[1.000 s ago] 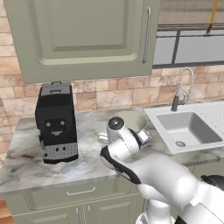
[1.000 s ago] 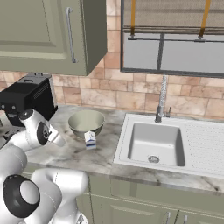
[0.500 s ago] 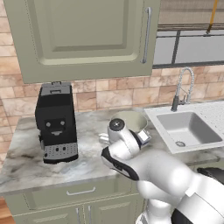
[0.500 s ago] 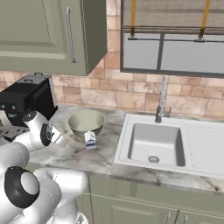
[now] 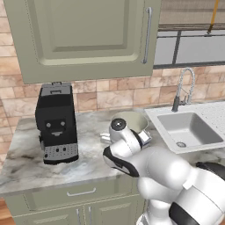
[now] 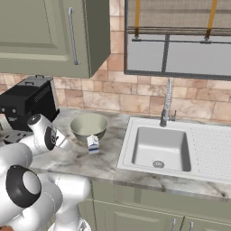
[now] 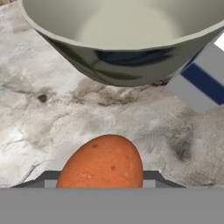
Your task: Gather the eggs and milk located in the vicinity of the sink area and place them right next to the bowl.
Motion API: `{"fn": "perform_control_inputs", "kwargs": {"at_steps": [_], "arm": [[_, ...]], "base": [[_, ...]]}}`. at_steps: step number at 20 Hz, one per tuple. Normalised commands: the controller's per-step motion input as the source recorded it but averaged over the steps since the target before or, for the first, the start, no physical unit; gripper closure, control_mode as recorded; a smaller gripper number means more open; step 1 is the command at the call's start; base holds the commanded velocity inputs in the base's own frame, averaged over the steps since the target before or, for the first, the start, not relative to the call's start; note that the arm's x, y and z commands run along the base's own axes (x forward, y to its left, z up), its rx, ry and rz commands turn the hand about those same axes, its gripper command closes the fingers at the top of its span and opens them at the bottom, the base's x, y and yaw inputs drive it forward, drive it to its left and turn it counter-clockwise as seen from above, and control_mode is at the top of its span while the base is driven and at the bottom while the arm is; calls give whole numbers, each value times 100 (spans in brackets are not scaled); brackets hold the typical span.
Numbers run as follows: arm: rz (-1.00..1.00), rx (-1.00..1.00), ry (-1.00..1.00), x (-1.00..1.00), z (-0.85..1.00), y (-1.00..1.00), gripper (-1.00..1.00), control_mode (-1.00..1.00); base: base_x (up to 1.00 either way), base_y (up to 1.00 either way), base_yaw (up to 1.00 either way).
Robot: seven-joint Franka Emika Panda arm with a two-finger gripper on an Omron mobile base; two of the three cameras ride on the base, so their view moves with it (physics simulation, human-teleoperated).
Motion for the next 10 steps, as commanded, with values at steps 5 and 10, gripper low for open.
{"fn": "perform_control_inputs", "kwargs": {"at_steps": [5,10], "arm": [[0,0,0,6,-10,-5,100,-100],[0,0,0,7,-12,-5,100,-100]], "base": [[0,0,0],[0,0,0]]}}
